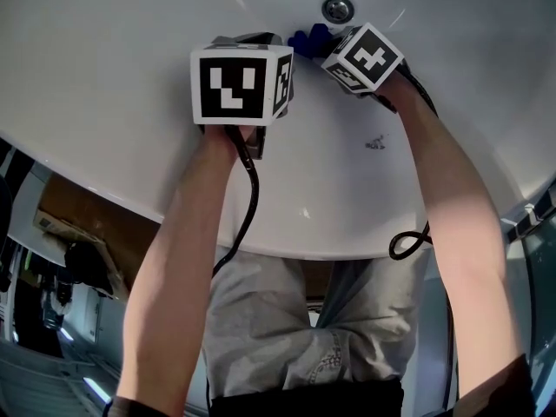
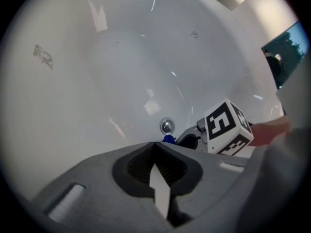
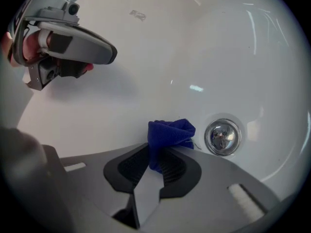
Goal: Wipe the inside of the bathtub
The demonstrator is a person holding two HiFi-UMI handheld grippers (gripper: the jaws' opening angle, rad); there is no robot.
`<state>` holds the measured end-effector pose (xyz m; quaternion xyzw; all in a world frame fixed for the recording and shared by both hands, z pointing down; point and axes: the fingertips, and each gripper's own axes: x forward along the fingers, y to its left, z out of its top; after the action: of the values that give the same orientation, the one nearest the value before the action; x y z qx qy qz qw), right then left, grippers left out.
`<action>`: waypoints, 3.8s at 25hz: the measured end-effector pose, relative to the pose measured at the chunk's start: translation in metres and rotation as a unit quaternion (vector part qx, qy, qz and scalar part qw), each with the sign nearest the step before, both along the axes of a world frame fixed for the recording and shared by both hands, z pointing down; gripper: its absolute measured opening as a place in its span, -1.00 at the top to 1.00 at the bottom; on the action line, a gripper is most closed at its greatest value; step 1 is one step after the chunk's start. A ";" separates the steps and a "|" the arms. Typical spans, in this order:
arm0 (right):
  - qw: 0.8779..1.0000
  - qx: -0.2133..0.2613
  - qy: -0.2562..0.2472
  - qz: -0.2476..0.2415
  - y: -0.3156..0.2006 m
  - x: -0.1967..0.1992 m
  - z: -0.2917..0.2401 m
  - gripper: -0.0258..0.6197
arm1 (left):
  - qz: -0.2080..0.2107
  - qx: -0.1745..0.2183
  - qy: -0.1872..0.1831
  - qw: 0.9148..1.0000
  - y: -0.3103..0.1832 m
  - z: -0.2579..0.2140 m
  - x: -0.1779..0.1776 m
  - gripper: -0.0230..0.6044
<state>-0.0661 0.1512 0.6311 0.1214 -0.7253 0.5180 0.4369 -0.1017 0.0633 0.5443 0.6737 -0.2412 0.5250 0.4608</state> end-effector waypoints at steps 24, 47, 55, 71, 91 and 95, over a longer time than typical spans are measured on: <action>0.992 -0.083 -0.084 -0.043 0.065 -0.001 -0.061 0.85 | -0.014 0.009 0.001 1.000 0.000 -0.025 0.016 0.92; 0.955 -0.077 -0.230 -0.168 0.128 0.011 -0.193 0.86 | -0.019 0.026 -0.002 0.999 0.031 -0.051 0.034 0.92; 0.937 -0.073 -0.273 -0.206 0.147 0.013 -0.252 0.86 | -0.015 0.029 -0.002 0.999 0.039 -0.066 0.039 0.92; 0.893 -0.106 -0.346 -0.267 0.179 0.001 -0.330 0.86 | -0.018 0.025 -0.002 1.000 0.055 -0.069 0.028 0.92; 0.967 -0.019 -0.197 -0.160 0.042 0.056 -0.220 0.86 | -0.040 0.010 0.002 0.999 0.031 -0.057 0.034 0.92; 0.979 -0.011 -0.154 -0.133 0.021 0.064 -0.183 0.86 | -0.047 0.007 0.006 0.999 0.028 -0.055 0.030 0.92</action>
<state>-0.0024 0.1724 0.4478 -0.0627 -0.7882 0.4752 0.3861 -0.0714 0.0915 0.4894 0.6681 -0.2738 0.4968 0.4815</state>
